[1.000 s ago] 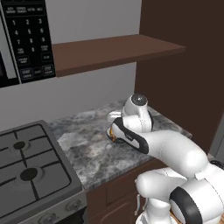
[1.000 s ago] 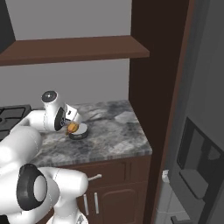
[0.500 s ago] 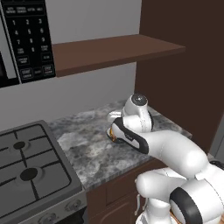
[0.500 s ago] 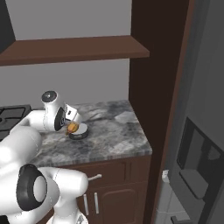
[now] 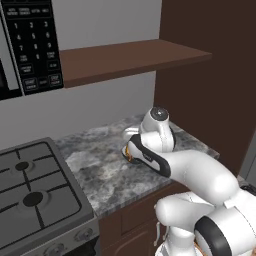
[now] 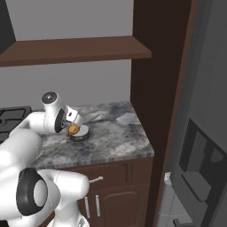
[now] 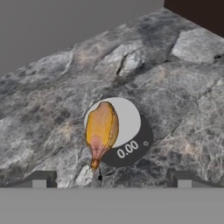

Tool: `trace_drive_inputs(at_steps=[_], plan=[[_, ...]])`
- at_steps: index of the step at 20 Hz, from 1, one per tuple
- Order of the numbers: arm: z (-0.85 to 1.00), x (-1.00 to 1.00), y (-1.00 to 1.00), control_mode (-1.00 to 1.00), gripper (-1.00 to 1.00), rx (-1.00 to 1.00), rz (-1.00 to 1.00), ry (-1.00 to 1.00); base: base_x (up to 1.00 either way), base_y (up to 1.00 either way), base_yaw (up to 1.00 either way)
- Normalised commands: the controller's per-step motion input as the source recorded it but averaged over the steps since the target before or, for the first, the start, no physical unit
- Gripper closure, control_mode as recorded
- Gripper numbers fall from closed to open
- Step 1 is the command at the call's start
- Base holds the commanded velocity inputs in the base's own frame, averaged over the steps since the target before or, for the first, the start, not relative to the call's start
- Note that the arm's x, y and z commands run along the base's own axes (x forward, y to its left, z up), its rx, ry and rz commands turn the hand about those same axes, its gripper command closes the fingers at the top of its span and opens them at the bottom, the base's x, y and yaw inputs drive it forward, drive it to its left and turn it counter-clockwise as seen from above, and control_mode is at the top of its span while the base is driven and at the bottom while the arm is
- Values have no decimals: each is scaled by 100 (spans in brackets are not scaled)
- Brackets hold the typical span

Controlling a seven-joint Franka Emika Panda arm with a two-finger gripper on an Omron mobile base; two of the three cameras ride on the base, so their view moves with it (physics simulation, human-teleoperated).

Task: Take the chicken drumstick from the fridge and place it on the digital scale on the counter by the fridge. Wait a few seconds for a reading, then move it to the plate on the dining counter.

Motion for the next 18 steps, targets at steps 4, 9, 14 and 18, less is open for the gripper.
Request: trace_drive_inputs(at_steps=[4, 9, 14, 18], plan=[[0, -8, 0, -100, -100, 0, 0, 0, 0, 0, 0], [0, -10, 0, -100, -100, 0, 0, 0, 0, 0, 0], [0, -9, 0, -100, -100, 0, 0, 0, 0, 0, 0], [0, -10, 0, -100, -100, 0, 0, 0, 0, 0, 0]])
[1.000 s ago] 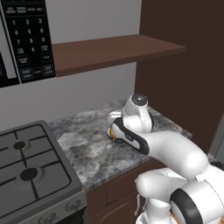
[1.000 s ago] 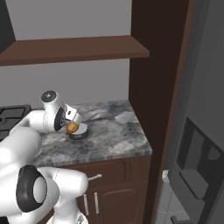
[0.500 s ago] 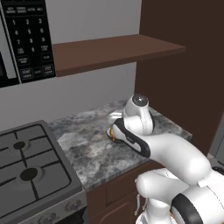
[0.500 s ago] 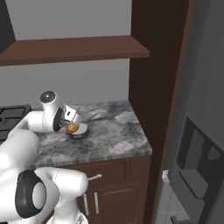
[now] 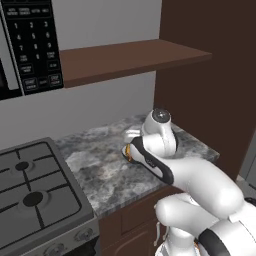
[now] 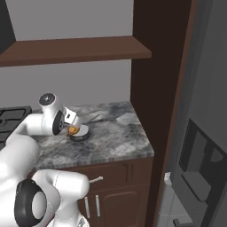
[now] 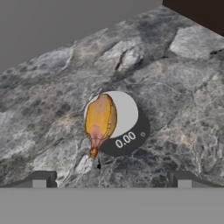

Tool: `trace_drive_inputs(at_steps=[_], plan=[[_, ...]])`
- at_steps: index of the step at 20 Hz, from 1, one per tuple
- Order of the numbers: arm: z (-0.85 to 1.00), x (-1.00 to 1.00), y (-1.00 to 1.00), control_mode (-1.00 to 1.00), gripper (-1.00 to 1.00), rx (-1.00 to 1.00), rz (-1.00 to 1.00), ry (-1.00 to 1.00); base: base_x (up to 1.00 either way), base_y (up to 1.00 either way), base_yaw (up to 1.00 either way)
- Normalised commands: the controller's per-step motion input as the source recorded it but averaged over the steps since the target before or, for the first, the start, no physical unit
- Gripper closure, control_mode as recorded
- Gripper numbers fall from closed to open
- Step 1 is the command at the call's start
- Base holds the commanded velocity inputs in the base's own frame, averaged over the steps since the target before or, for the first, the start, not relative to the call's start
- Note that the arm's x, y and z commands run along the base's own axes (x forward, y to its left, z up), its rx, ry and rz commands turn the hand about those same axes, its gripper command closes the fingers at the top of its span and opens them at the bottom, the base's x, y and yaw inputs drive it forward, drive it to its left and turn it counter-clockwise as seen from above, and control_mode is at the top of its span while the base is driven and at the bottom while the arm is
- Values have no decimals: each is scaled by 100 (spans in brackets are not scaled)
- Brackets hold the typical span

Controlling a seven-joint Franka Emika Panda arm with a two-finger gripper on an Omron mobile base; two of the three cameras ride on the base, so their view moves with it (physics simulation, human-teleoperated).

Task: Take the chicken drumstick from the fridge and place it on the digital scale on the counter by the fridge. Wait a few seconds for a reading, then move it to the plate on the dining counter.

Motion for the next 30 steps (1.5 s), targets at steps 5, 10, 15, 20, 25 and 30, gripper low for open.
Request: trace_drive_inputs(at_steps=[5, 10, 15, 20, 25, 30], plan=[[0, -8, 1, -100, -100, 0, 0, 0, 0, 0, 0], [0, -3, 1, -100, -100, 0, 0, 0, 0, 0, 0], [0, -2, 0, -100, -100, 0, 0, 0, 0, 0, 0], [0, 0, 1, -100, -100, 0, 0, 0, 0, 0, 0], [0, 0, 13, -100, -100, 0, 0, 0, 0, 0, 0], [0, 0, 19, -100, -100, 0, 0, 1, 0, 0, 0]])
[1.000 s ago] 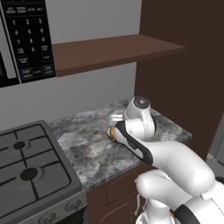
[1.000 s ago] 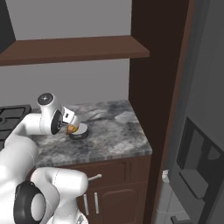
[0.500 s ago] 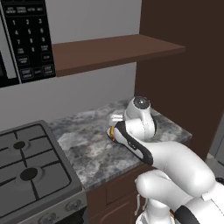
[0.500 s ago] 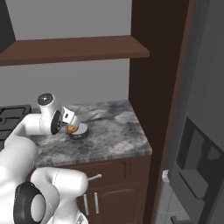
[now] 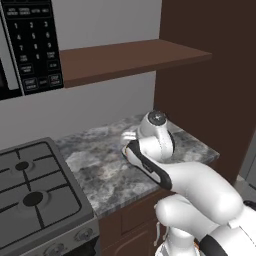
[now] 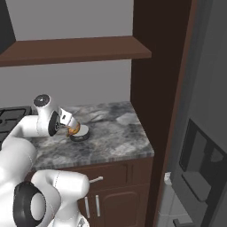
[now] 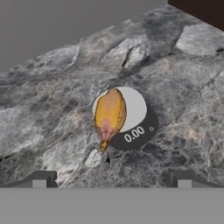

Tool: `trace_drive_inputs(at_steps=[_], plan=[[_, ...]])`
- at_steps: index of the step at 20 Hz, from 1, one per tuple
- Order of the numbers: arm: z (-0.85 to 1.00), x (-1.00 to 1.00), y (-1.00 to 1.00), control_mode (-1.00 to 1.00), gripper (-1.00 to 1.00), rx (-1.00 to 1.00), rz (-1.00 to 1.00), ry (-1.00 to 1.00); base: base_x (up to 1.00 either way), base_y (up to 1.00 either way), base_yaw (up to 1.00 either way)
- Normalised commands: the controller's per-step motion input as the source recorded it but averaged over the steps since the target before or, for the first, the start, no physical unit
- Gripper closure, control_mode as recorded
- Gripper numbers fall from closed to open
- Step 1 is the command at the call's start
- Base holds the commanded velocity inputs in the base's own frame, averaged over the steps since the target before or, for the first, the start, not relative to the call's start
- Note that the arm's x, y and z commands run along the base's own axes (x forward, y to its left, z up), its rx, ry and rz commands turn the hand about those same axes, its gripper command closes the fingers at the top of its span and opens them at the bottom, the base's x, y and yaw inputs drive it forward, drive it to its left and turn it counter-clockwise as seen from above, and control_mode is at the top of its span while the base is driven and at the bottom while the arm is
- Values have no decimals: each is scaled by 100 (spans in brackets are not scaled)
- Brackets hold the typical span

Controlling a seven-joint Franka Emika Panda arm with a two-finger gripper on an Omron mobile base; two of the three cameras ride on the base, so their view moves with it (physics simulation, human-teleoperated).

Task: Take the chicken drumstick from the fridge and place it on the digital scale on the counter by the fridge. Wait a few seconds for a reading, then move it to the plate on the dining counter.

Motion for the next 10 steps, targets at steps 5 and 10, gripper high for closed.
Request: trace_drive_inputs(at_steps=[5, 10], plan=[[-3, 0, 10, -100, -100, 0, 0, 4, 0, 0, 0], [-9, 0, 1, -100, -100, 0, 0, 7, 0, 0, 0]])
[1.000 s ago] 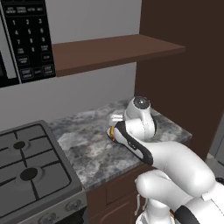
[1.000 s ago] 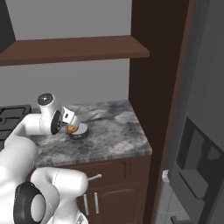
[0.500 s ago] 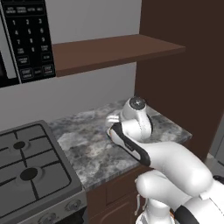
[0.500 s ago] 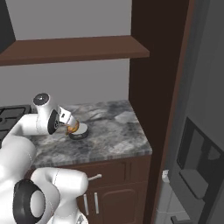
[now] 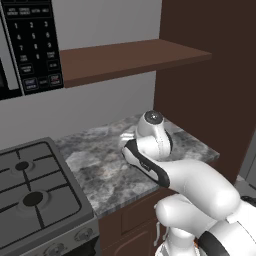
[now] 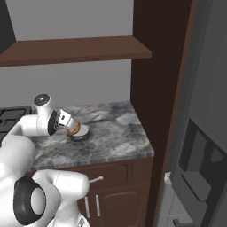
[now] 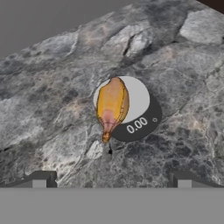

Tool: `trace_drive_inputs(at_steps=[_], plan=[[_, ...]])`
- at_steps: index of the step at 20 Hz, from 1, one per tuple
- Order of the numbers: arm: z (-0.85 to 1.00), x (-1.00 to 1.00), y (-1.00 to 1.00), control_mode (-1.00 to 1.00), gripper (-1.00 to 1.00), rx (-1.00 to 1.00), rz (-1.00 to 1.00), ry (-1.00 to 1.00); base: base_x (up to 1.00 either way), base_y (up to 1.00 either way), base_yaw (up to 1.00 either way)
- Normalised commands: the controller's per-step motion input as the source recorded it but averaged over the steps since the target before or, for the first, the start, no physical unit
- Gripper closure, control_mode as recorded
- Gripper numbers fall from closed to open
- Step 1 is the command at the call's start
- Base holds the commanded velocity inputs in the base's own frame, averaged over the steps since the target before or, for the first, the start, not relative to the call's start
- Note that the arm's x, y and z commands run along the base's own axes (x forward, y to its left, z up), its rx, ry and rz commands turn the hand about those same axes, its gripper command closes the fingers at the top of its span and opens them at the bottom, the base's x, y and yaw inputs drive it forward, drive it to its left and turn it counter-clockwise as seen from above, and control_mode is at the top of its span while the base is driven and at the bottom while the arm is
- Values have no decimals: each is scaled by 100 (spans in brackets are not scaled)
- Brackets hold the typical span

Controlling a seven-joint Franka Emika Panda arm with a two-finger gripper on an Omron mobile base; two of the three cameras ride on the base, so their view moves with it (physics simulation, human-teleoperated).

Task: Take the chicken drumstick from the fridge and place it on the digital scale on the counter by the fridge. Wait a few seconds for a reading, then move it to the plate on the dining counter.

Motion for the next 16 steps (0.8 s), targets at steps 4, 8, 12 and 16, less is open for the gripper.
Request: trace_drive_inputs(at_steps=[4, 8, 12, 16], plan=[[-9, 3, 0, -100, -100, 0, 0, 8, 0, 0, 0], [-7, 20, 0, -100, -100, 0, 0, 6, 0, 0, 0], [-4, 29, 0, -100, -100, 0, 0, 2, 0, 0, 0], [-5, 23, 0, -100, -100, 0, 0, 0, 0, 0, 0]])
